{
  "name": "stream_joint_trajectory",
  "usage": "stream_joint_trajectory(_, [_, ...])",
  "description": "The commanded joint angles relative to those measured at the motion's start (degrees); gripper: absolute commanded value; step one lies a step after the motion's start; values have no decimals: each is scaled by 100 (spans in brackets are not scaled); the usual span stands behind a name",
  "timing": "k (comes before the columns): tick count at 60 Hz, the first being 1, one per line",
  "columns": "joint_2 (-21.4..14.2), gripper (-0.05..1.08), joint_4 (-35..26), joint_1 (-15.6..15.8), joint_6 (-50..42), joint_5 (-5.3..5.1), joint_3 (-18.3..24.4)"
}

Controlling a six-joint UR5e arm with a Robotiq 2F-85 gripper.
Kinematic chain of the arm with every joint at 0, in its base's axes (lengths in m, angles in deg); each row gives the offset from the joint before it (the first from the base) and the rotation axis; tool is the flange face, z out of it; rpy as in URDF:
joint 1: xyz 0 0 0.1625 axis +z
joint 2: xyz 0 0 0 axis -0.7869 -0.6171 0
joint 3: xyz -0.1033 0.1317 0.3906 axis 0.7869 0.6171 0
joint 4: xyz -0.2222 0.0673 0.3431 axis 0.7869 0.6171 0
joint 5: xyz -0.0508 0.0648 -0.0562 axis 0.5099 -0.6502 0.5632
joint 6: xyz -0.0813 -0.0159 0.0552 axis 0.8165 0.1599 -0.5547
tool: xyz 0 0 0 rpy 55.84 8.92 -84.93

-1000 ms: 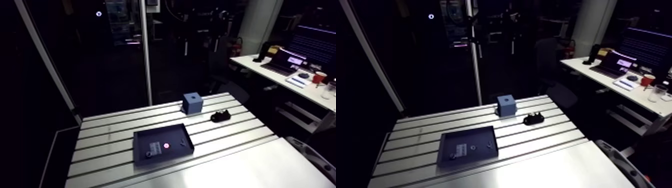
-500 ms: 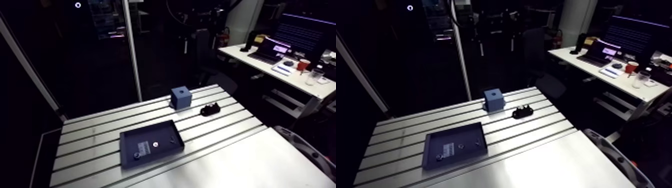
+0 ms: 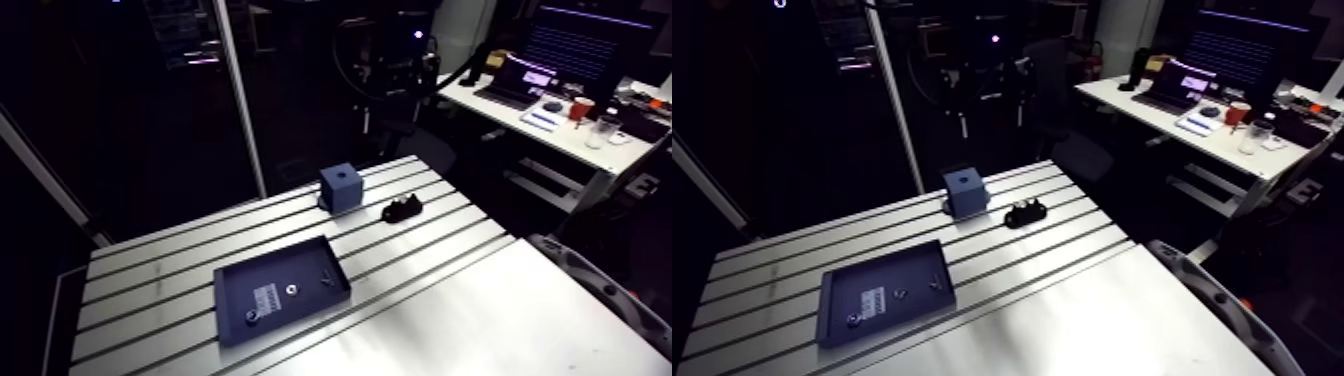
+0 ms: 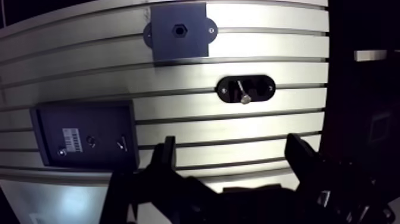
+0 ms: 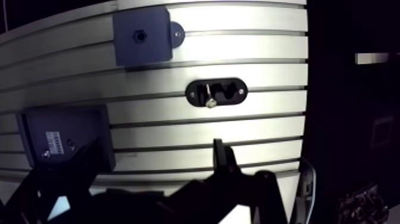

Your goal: Pick up the M10 bolt and insert it into the hex recess until seated.

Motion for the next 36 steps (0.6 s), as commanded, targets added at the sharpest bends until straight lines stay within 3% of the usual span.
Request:
stream_joint_trajectory(1, [22,1,551,-318,36,-283,-398])
stream_joint_trajectory(9, [22,1,1019,-428,69,-416,-681])
stream_joint_trajectory(36, [231,1,1921,-682,213,-429,-1229])
